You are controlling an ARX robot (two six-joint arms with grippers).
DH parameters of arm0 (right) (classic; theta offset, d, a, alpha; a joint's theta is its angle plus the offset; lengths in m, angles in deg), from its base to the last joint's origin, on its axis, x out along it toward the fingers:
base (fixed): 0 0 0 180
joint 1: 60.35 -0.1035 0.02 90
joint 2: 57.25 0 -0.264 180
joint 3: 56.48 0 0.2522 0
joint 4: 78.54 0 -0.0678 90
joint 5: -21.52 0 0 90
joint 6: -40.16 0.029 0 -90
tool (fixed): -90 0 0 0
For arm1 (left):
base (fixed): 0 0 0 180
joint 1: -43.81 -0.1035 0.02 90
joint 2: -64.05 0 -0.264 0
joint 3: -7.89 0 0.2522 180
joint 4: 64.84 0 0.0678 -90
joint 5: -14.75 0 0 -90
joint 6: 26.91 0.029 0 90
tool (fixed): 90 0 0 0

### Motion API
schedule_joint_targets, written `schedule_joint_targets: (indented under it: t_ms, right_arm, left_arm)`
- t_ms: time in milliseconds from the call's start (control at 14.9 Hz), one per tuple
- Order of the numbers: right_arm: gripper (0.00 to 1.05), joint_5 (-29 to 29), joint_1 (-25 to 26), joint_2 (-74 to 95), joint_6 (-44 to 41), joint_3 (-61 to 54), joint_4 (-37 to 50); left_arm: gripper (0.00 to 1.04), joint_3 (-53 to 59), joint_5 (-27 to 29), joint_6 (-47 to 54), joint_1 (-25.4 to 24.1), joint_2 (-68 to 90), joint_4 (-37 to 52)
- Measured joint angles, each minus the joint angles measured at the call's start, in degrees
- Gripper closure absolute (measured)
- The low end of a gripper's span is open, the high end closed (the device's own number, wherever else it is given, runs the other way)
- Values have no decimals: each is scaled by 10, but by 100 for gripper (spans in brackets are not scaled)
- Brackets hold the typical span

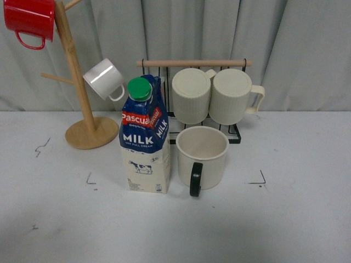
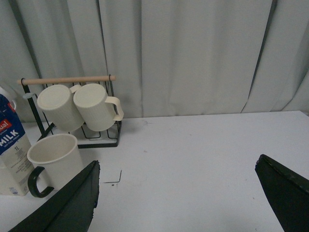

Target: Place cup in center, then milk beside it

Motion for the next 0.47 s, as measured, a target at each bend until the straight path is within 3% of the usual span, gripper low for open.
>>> schedule_joint_targets:
  t_ms: [67,469]
  right_arm:
    - [6,0,0,0,0,0,0]
    - [6,0,0,0,0,0,0]
  left_arm:
    - [5,0,0,1,0,0,0]
    - [7,0,0,0,0,0,0]
